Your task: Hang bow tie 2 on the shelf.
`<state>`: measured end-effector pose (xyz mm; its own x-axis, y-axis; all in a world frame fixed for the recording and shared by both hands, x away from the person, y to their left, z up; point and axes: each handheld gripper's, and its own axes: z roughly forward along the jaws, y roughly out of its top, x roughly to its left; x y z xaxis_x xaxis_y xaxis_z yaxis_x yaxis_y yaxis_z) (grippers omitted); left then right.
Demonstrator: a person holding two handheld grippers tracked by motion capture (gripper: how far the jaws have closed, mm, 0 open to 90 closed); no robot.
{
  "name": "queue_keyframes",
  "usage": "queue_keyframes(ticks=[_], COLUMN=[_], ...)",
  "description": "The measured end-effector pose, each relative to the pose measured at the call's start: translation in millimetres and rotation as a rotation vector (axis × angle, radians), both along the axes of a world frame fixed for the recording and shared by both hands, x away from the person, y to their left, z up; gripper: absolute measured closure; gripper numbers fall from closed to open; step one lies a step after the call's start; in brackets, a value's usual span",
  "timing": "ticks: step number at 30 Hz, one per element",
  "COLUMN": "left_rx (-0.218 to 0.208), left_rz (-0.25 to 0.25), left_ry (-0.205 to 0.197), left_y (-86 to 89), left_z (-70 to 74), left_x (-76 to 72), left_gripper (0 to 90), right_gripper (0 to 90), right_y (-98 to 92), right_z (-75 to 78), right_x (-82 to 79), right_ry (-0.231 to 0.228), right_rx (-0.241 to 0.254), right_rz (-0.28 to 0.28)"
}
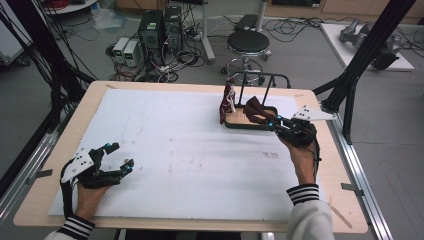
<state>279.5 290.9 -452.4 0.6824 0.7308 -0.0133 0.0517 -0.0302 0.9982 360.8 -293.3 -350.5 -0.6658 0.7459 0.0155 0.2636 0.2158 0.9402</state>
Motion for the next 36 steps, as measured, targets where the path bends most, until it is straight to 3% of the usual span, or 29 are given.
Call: queue_keyframes(ticks=[18,29,36], left_rx=[-0.001,-0.003,-0.004], left_rz=[0.000,0.000,-0.002], left_ry=[0.001,0.002,0.004], left_y=[-0.4,0.0,0.2], left_z=[0.0,-0.1,0.0], left_x=[0.0,0.3,0.5], left_gripper=[15.8,15.8,15.8], right_gripper=[78.6,78.6,78.6], right_y=[-22.6,-25.7,-33.7], right_z=[12.1,17.8,22.2], right_x=[2.8,6.0,10.4], right_ry=[-0.057,-0.081,-0.089], right_rx=[0.094,0.090,0.121], right_rz=[-0.171,-0.266,-0.320])
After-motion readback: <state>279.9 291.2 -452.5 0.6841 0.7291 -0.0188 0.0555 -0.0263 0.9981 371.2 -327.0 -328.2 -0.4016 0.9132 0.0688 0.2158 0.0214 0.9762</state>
